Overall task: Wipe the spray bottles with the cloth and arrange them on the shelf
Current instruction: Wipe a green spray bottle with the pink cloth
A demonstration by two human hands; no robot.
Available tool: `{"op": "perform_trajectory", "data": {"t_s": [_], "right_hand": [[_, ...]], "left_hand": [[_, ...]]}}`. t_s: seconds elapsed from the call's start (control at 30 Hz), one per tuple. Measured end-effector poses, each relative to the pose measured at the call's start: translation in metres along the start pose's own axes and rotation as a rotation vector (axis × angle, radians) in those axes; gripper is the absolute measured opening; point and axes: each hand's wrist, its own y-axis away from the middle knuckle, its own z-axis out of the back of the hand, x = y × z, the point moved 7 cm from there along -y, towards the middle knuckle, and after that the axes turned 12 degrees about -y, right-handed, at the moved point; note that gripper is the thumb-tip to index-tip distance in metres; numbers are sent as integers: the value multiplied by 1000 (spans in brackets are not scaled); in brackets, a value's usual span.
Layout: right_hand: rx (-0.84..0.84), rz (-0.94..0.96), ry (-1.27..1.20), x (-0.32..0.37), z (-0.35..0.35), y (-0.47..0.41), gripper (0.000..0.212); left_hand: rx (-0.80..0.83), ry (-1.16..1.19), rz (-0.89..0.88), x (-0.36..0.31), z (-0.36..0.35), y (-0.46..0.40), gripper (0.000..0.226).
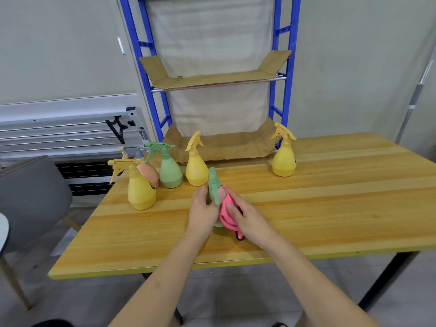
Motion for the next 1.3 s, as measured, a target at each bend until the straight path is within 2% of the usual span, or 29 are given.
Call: {"op": "perform_trajectory", "data": {"t_s": [0.1, 0.17, 0.27, 0.37, 0.47, 0.53, 0.6, 0.73, 0.8, 0.87, 0.97, 1.07, 1.2, 1.27, 1.3], "right_hand": [[-62, 6, -125, 1, -2, 13, 50], [-100, 15, -221, 2, -5, 19, 50], [-151, 62, -301, 5, -5, 23, 53], [-190, 162, -142, 16, -5, 24, 63], [-233, 349, 63, 38, -5, 29, 66], [-234, 404, 106, 47, -5, 31, 66], [-228, 359, 2, 49, -2, 30, 65], [-168, 176, -435, 55, 2, 27, 54], [-147, 127, -572, 58, 3, 26, 52], [-152, 137, -601, 60, 2, 26, 54], [-236, 218, -527, 61, 5, 28, 54], [-334, 366, -299, 62, 11, 30, 59], [-405, 612, 7, 74, 6, 36, 54], [-389, 652, 25, 77, 3, 37, 52], [-384, 618, -6, 77, 4, 36, 53]], "left_hand": [[23, 380, 180, 6, -3, 8, 26], [-6, 533, 238, 4, -1, 11, 17], [-36, 679, 283, -4, 2, 10, 39], [-128, 754, 339, -8, 8, 7, 43], [-151, 741, 338, -16, 11, 4, 49], [-146, 680, 286, -24, 16, 1, 53], [-140, 657, 226, -33, 21, 0, 43], [-122, 713, 160, -47, 31, -3, 24], [-104, 725, 131, -51, 34, -5, 29], [-97, 713, 116, -54, 36, -6, 37], [-94, 587, 116, -58, 34, -8, 41], [-77, 482, 65, -68, 31, -2, 44], [-37, 610, 193, -59, 25, 0, 57], [-1, 644, 223, -59, 24, 0, 64], [-7, 622, 184, -63, 26, -1, 60]]}}
